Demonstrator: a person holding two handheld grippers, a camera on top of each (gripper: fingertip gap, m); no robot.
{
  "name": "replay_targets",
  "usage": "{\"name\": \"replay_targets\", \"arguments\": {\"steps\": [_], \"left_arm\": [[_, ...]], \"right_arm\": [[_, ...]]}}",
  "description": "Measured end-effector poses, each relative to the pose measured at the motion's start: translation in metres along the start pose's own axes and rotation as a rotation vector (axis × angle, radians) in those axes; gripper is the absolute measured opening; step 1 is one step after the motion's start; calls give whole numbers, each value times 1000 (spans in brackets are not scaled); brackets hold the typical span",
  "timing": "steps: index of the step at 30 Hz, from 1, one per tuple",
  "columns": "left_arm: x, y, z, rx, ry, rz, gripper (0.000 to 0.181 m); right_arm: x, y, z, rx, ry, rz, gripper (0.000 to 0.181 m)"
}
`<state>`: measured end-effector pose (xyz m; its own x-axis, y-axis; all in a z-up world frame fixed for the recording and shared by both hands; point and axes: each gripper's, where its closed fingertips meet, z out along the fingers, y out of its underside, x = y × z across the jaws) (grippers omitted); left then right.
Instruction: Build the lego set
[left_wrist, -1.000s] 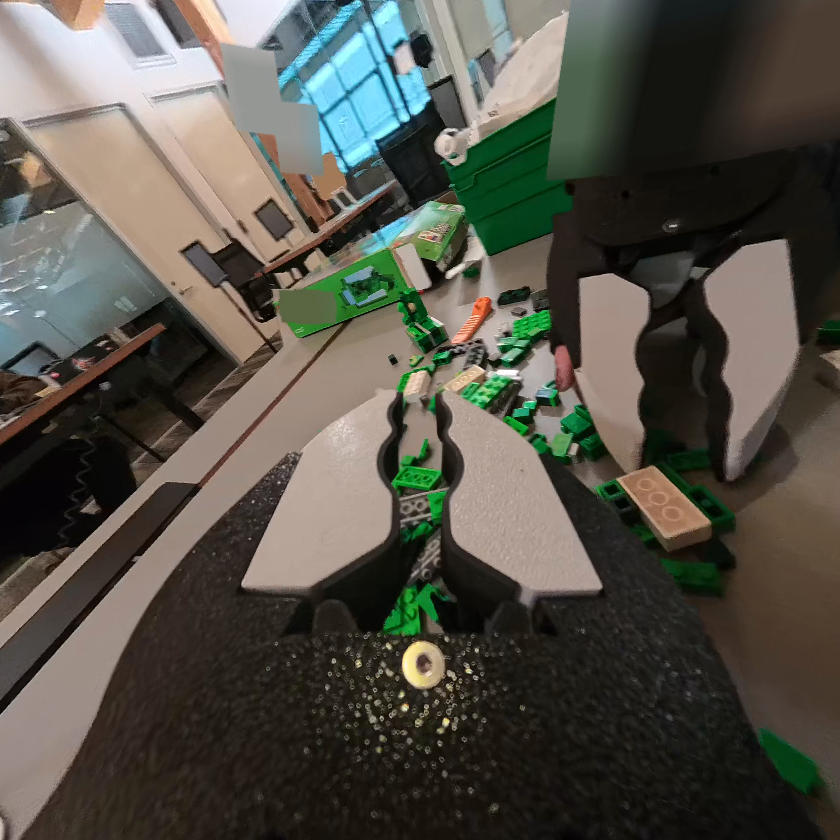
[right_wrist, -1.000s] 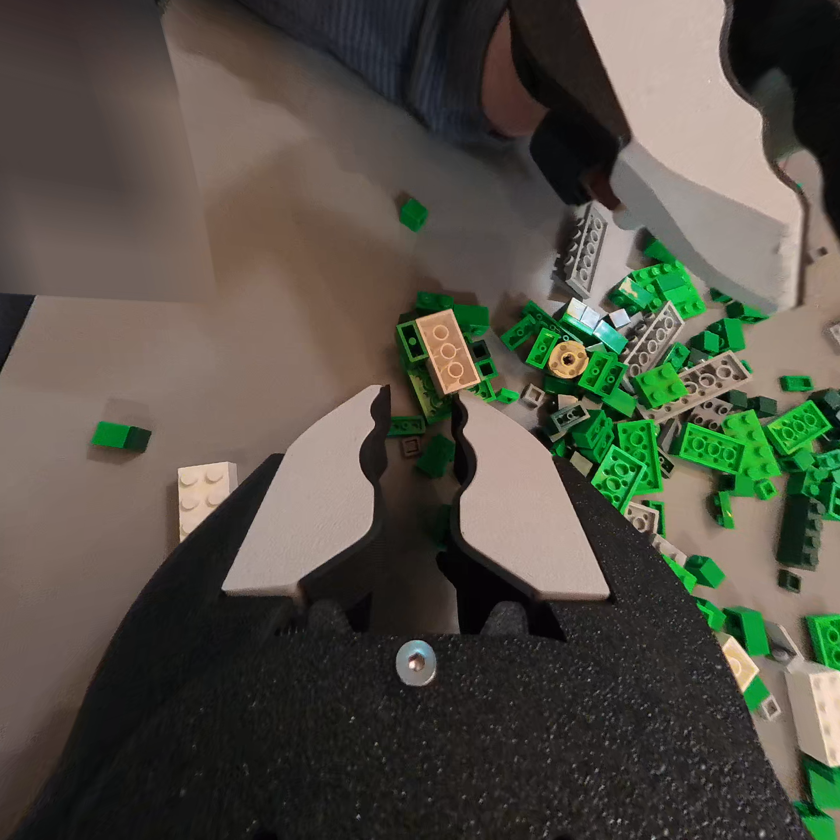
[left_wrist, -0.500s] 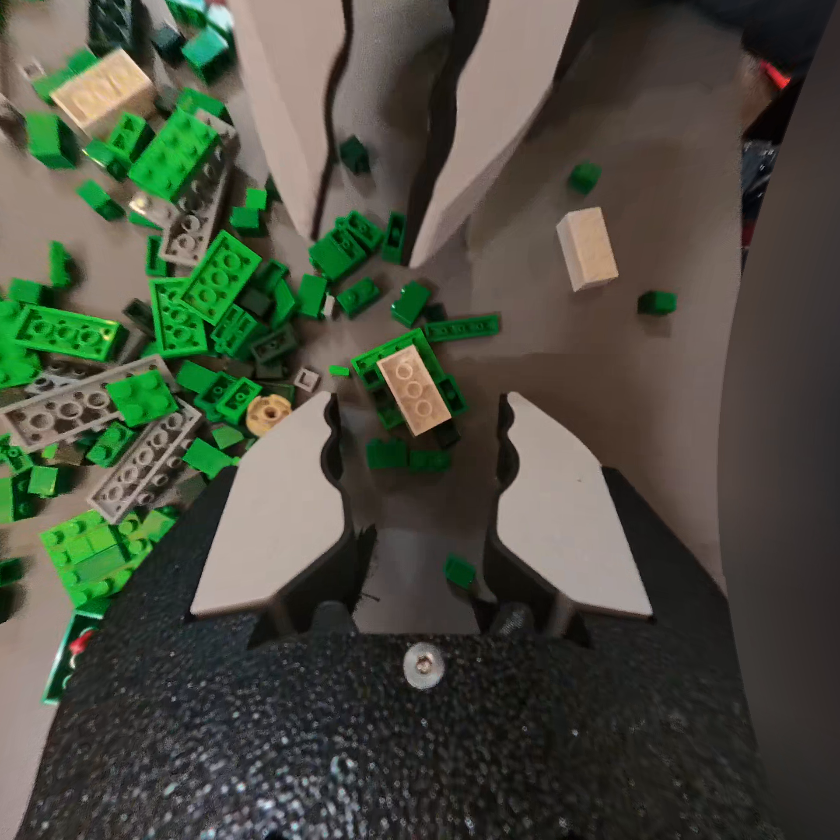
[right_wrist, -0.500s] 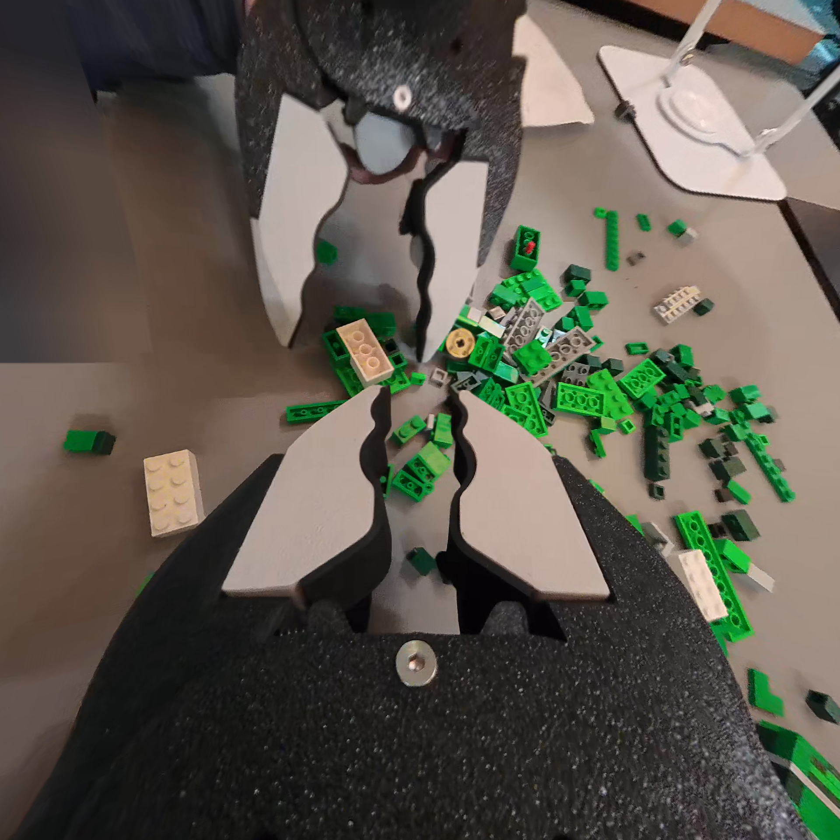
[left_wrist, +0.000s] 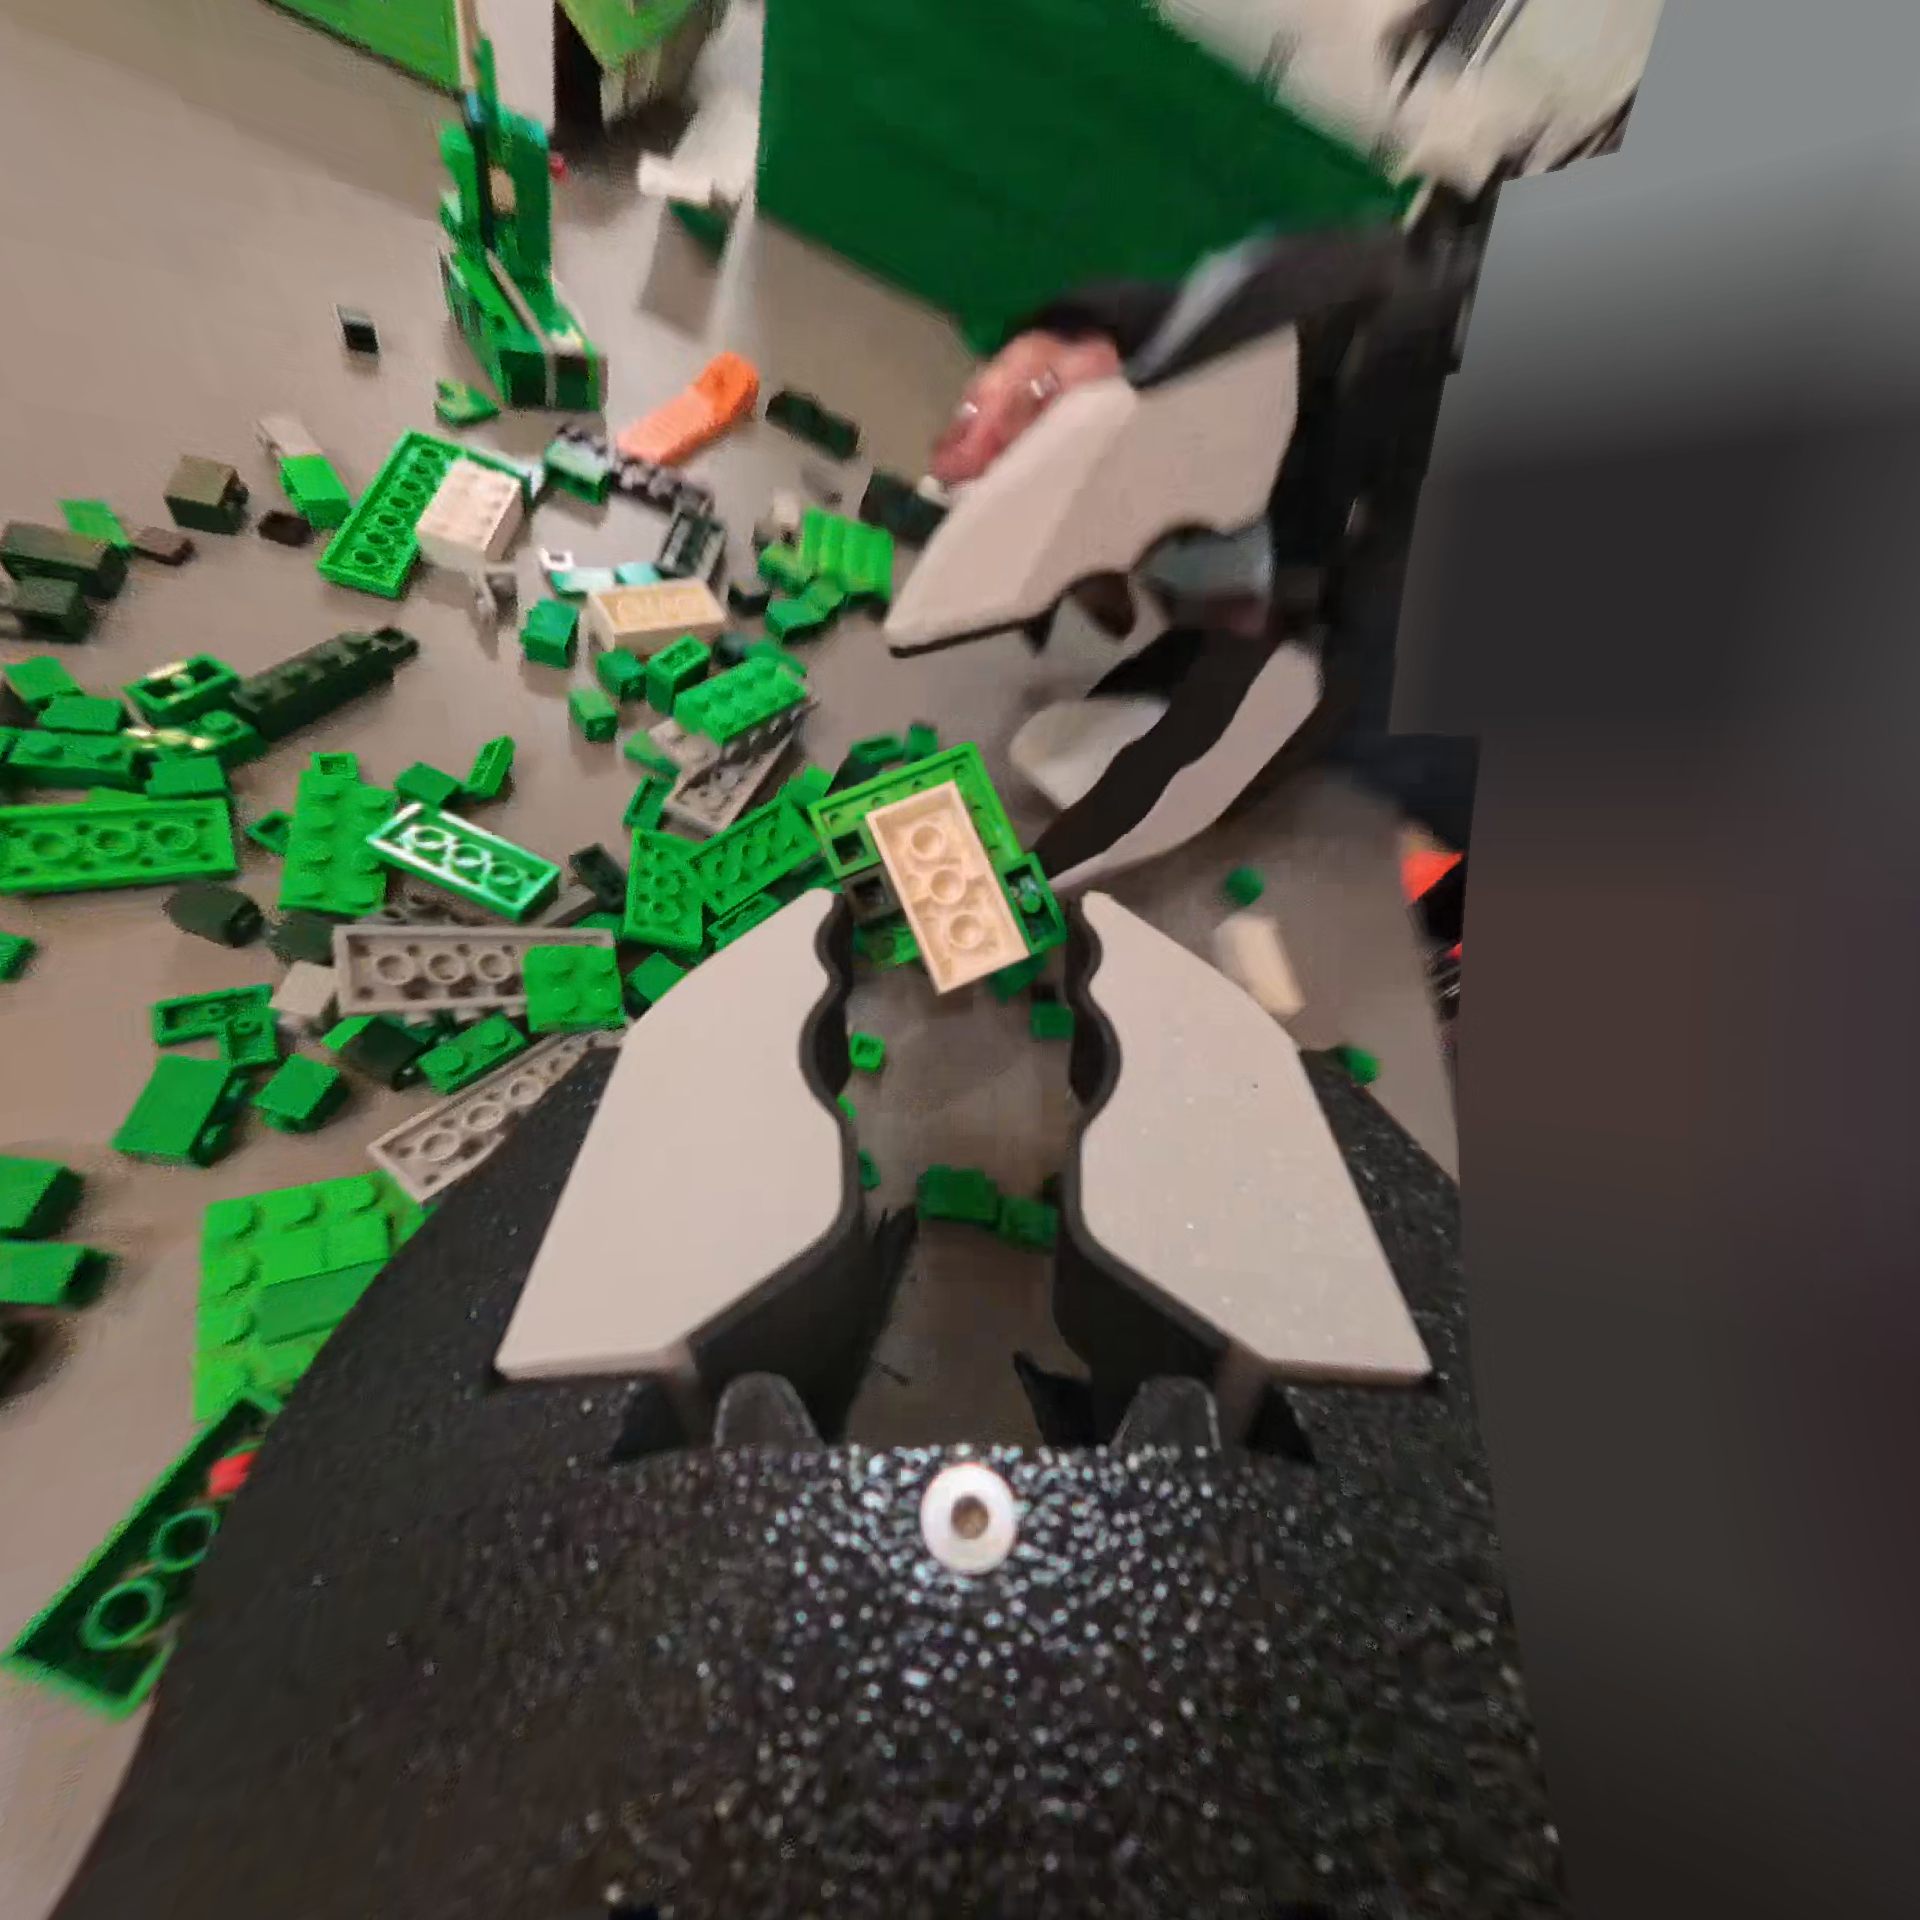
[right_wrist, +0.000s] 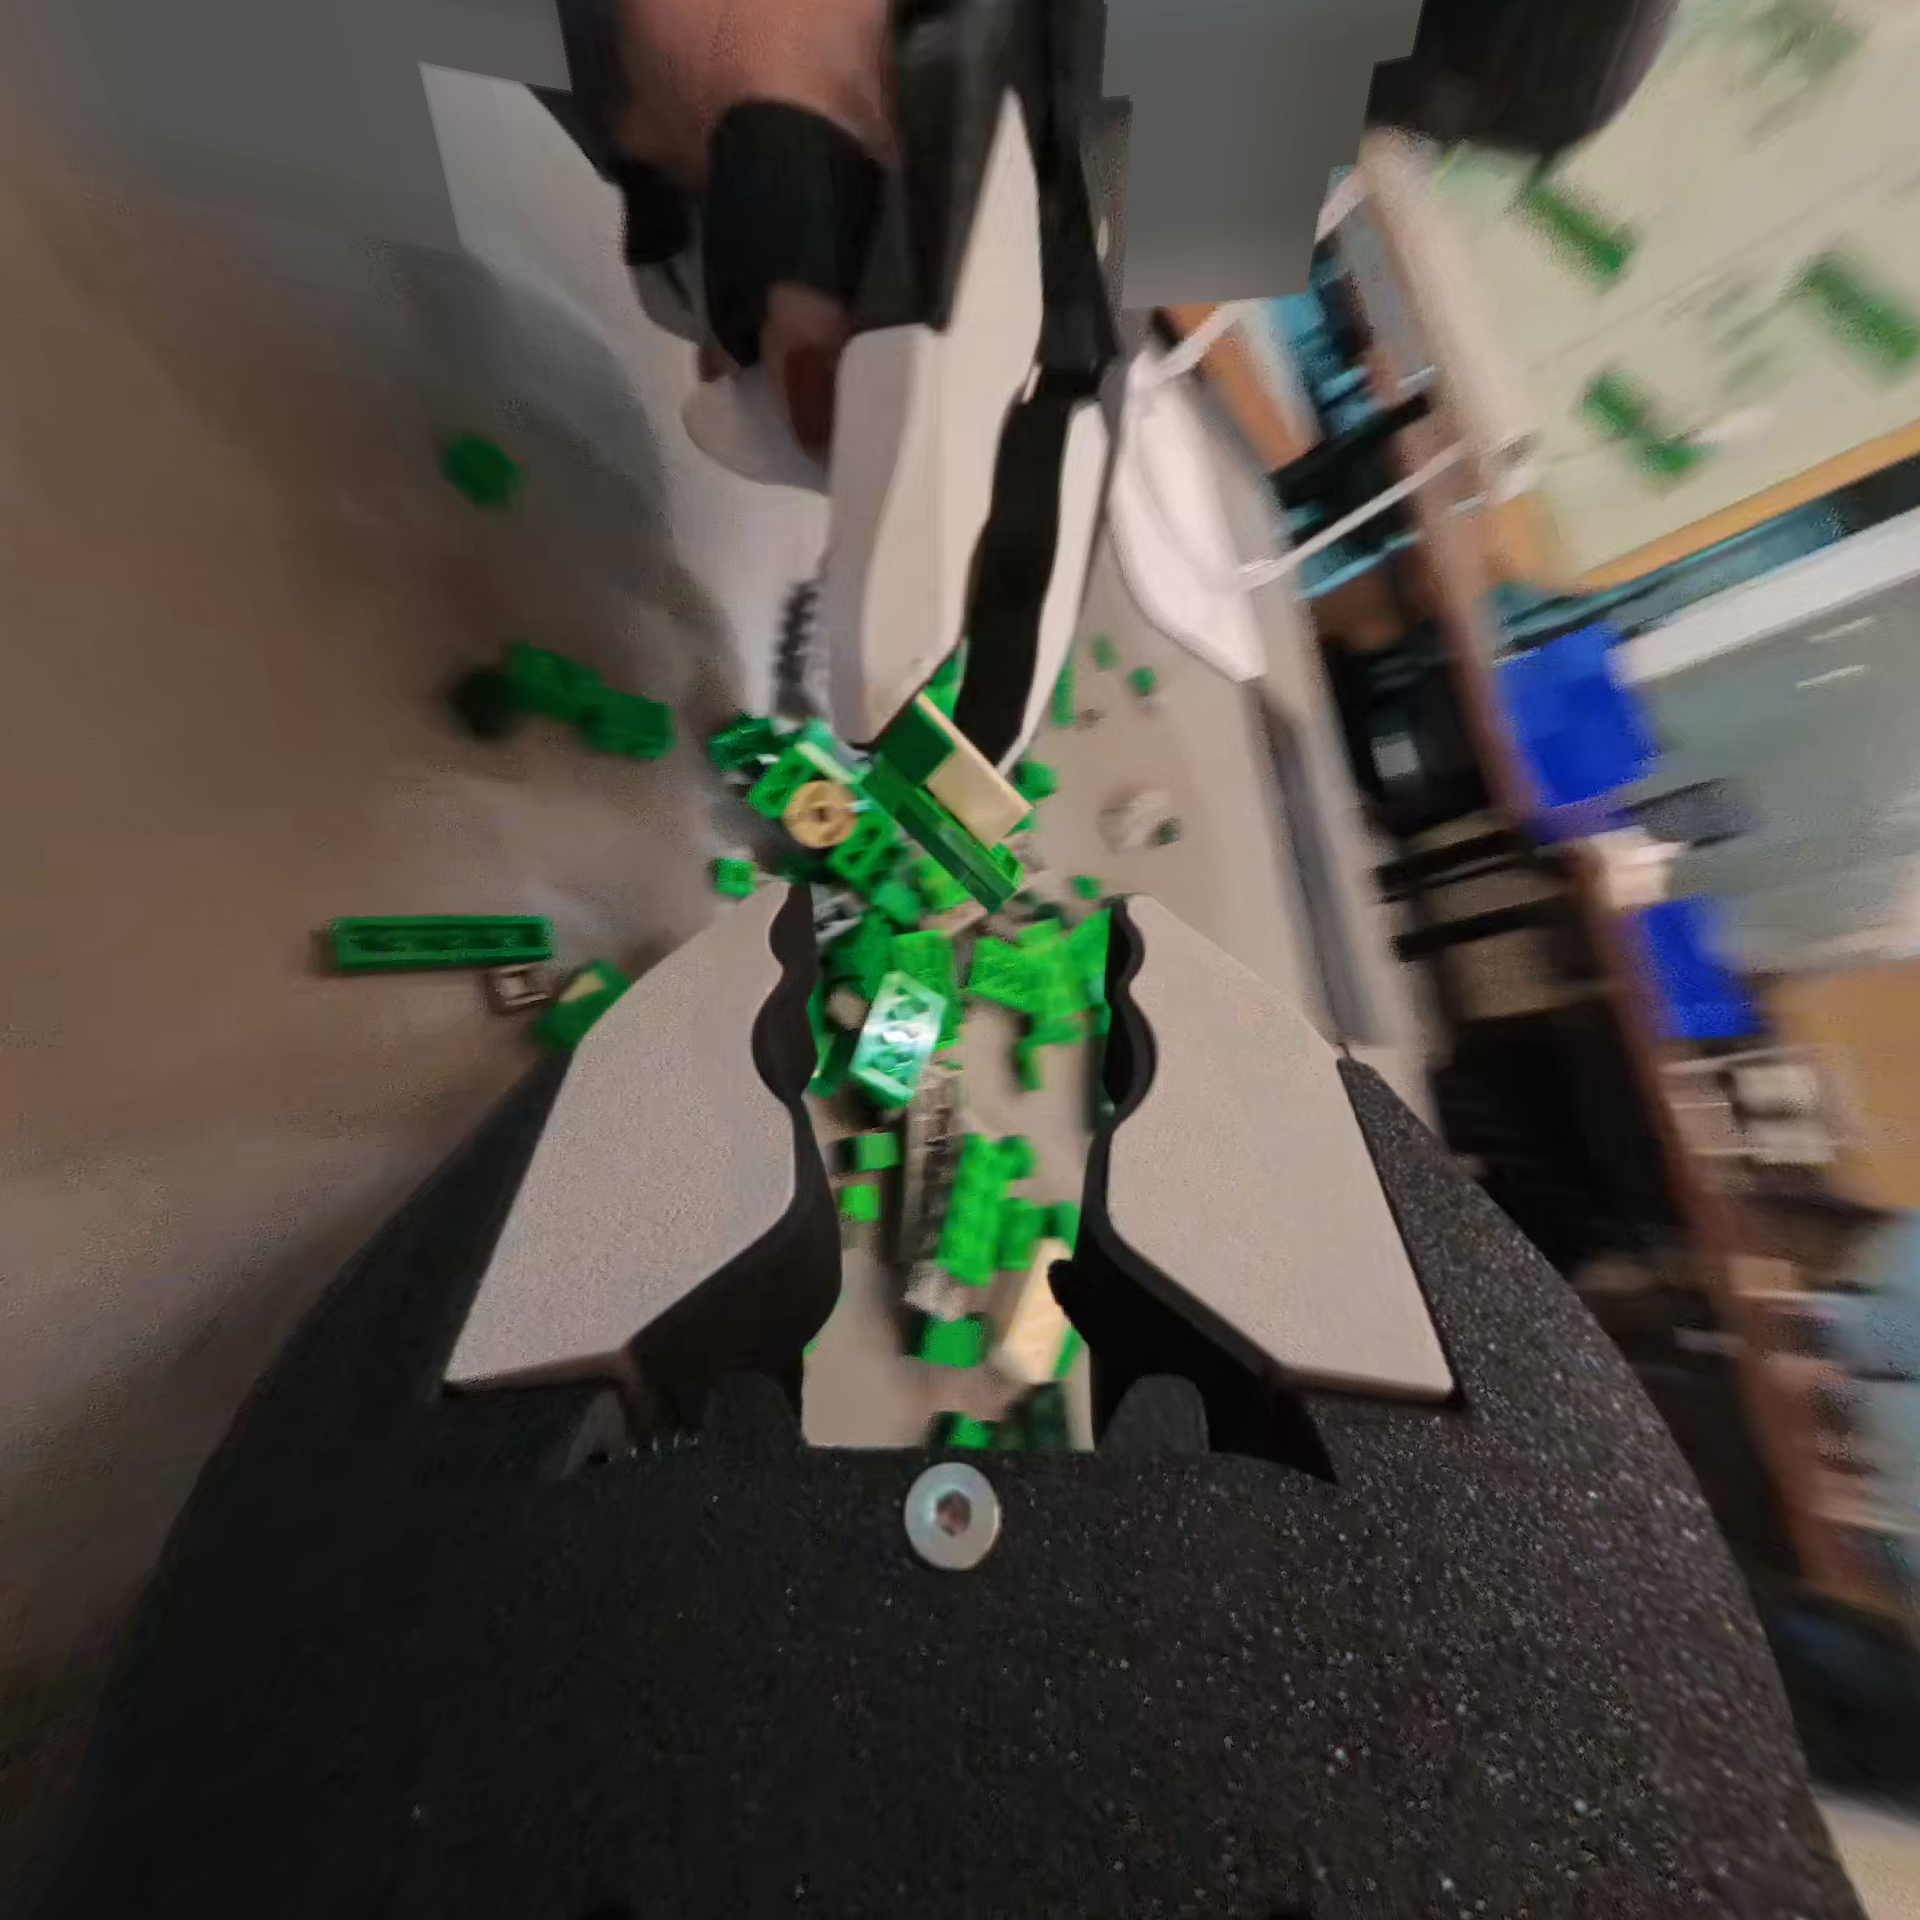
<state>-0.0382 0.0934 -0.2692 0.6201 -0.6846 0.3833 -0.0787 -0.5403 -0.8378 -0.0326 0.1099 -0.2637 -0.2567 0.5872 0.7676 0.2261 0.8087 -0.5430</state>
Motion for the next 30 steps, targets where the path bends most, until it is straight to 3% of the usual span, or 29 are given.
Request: {"name": "replay_targets", "arguments": {"steps": [1, 3, 6, 13, 15, 18, 19, 20, 30], "left_arm": [[1, -5, -3, 48, 43, -58, 40], [3, -7, -6, 82, 113, -128, 40], [7, -2, 1, 55, 150, -164, 40], [9, -2, 6, 65, 180, -137, 43], [6, -1, 8, 54, 128, -40, 48], [-11, 2, 8, -1, -90, 252, 57], [-14, 3, 8, -20, -158, 359, 59], [-14, 1, 7, -24, -211, 455, 62], [4, -1, 14, -75, -390, 983, 32]], "right_arm": [[5, -3, 1, -11, 84, -96, 43], [11, -1, 5, -102, 195, -267, 38], [11, 5, 13, -216, 249, -405, 35], [7, 9, 16, -262, 219, -456, 25], [6, 15, 15, -282, 196, -427, 24], [5, 26, 14, -318, 152, -376, 21], [4, 28, 13, -322, 136, -353, 7], [3, 29, 13, -319, 124, -332, 7], [-11, 37, 17, -378, 17, -262, 7]]}}
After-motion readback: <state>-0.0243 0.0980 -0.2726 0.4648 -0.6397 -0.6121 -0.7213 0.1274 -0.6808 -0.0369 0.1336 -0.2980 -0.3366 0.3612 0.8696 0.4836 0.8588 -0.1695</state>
